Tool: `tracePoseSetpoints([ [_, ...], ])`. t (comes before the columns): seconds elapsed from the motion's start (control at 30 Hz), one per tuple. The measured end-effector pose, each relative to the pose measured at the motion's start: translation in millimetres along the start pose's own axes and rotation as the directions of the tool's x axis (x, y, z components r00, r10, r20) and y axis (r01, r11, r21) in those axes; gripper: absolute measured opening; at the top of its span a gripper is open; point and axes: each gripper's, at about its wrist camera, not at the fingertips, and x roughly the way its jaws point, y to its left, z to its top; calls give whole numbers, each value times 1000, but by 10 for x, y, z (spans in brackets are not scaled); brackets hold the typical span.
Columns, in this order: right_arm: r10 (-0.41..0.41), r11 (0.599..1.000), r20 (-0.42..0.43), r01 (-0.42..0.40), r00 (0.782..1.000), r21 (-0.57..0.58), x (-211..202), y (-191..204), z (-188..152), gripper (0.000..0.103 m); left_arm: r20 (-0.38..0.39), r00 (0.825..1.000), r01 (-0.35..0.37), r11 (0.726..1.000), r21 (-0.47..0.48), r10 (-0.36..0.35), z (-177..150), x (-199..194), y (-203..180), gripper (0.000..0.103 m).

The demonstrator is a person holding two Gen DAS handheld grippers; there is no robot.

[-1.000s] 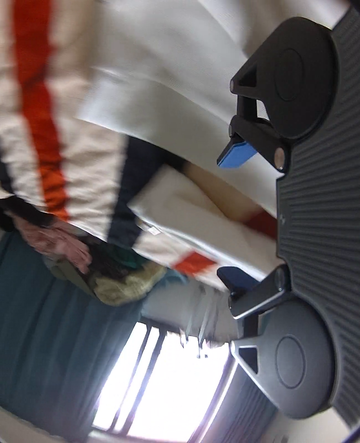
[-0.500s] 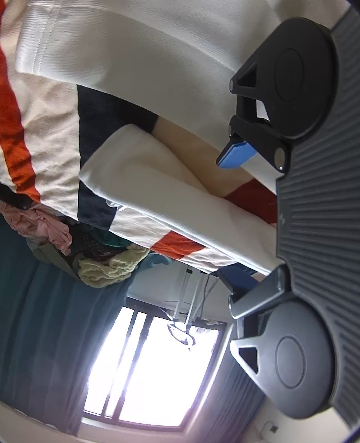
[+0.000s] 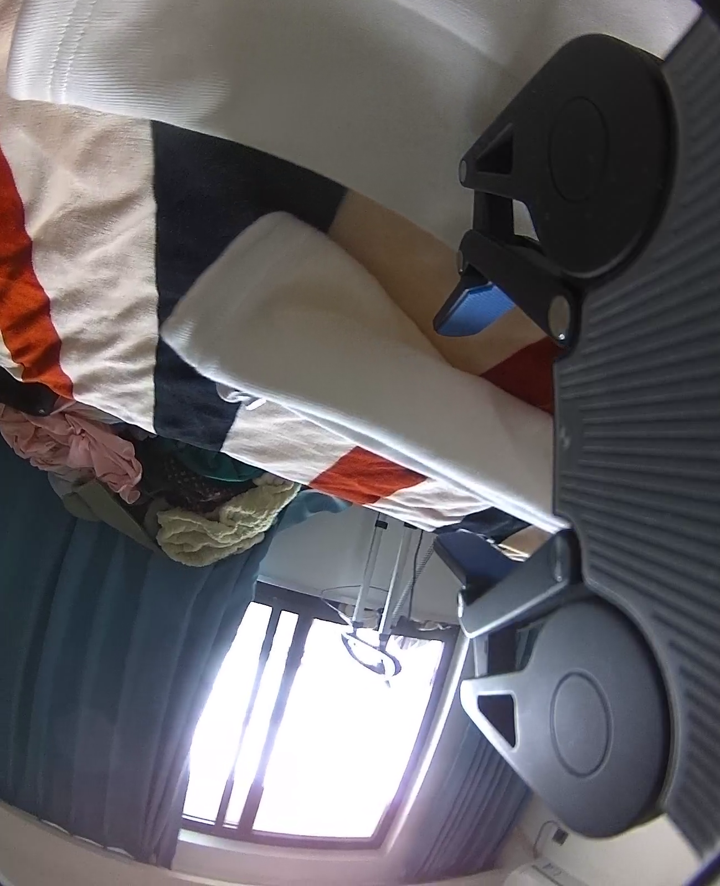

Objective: Fold clothes

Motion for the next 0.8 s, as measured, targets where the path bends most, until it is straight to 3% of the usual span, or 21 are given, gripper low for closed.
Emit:
tracePoseSetpoints([
  [0.2,42,995,35,-45,998,88,-1,-101,282,80,10,999,48,995,-82,-48,105,42,112,83],
  [0.37,79,985,-31,-73,996,159,174,-274,405,80,54,988,153,970,-190,-146,357,220,215,83],
  [0.5,83,984,-94,-67,992,166,343,-287,435,80,94,972,234,938,-256,-216,611,537,232,83],
  [0.6,62,984,-88,-46,994,172,397,-307,448,77,96,961,278,904,-326,-261,797,902,284,82],
  [0.8,75,961,-49,-59,996,272,456,-448,540,76,87,962,273,875,-400,-260,1068,1499,507,78],
])
